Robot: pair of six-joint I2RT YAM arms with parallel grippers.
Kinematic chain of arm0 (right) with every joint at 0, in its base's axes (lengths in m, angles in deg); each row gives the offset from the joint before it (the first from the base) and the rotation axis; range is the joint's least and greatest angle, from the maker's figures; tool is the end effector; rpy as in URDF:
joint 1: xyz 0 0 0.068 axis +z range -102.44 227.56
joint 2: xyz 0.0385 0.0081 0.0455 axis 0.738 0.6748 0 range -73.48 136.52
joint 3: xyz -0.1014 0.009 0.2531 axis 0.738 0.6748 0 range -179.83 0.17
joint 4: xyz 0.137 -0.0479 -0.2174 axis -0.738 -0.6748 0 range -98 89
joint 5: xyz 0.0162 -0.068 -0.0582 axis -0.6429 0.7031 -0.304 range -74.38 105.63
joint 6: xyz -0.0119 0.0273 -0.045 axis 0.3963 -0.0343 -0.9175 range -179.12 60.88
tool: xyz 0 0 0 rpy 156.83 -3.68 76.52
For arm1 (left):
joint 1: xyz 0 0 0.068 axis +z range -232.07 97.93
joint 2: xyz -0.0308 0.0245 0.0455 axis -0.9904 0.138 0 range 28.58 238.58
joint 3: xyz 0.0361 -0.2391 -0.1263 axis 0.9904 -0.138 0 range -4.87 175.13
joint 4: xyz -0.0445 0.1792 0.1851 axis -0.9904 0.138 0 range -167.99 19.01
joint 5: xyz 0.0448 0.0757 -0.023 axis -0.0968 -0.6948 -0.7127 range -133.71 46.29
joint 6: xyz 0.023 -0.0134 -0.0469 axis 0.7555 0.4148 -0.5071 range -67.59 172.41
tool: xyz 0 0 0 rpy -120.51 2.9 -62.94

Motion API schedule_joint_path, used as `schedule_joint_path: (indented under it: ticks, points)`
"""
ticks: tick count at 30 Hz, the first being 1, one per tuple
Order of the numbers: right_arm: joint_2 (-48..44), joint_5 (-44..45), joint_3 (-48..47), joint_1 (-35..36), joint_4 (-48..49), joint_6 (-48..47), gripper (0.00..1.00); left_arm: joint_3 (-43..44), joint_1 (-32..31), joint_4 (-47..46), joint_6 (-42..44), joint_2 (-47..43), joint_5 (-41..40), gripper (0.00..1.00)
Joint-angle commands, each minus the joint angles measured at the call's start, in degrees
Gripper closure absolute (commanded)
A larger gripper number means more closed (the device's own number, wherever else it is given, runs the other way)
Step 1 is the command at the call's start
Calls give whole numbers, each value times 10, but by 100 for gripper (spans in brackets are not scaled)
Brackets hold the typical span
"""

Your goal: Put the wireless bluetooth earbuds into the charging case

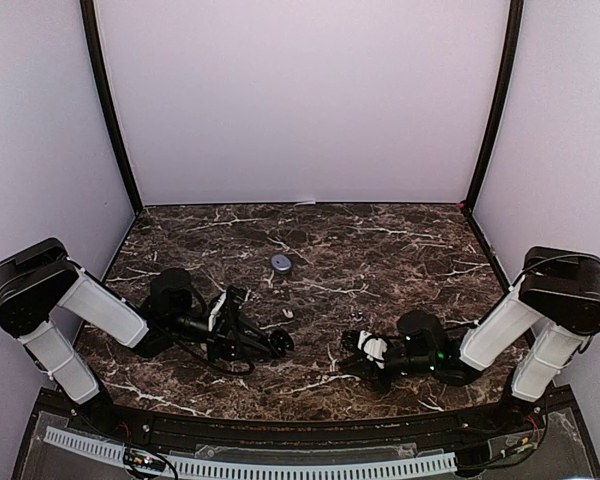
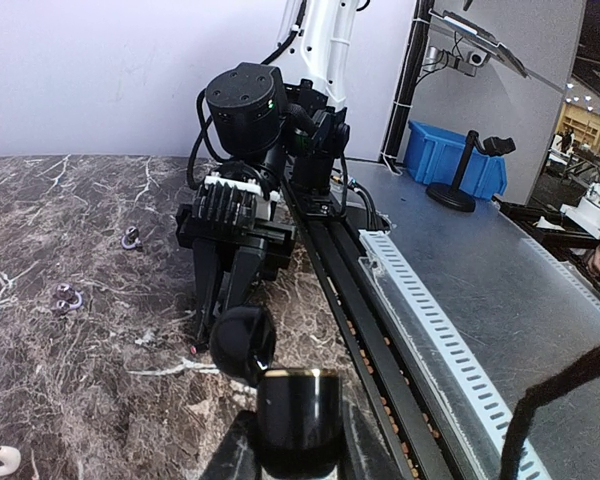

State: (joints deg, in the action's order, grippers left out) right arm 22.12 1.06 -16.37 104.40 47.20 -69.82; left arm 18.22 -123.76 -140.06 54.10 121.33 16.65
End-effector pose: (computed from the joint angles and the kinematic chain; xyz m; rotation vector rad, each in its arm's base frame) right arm 0.1261 0.2094 0.0915 -1.3402 1.7205 0.7395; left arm 0.1772 -0.1993 0.1563 1.3830 1.2160 -1.3882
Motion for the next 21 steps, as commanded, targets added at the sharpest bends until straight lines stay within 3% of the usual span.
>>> schedule_joint_path:
  ticks: [1,11,17,21]
  points:
    - [6,5,1,-5,21,-7,91,-7,-3,-18,-2,-20,1,77]
    - [1,10,2,-5,10,-1,73,-12,-2,-17,-4,-37,0,77]
    - [-19,13,10,-4,-5,8,52,-13,-2,-12,-3,-41,-1,77]
    - [-35,27,23,-2,-5,20,31,-12,-2,-9,-2,-44,-2,77]
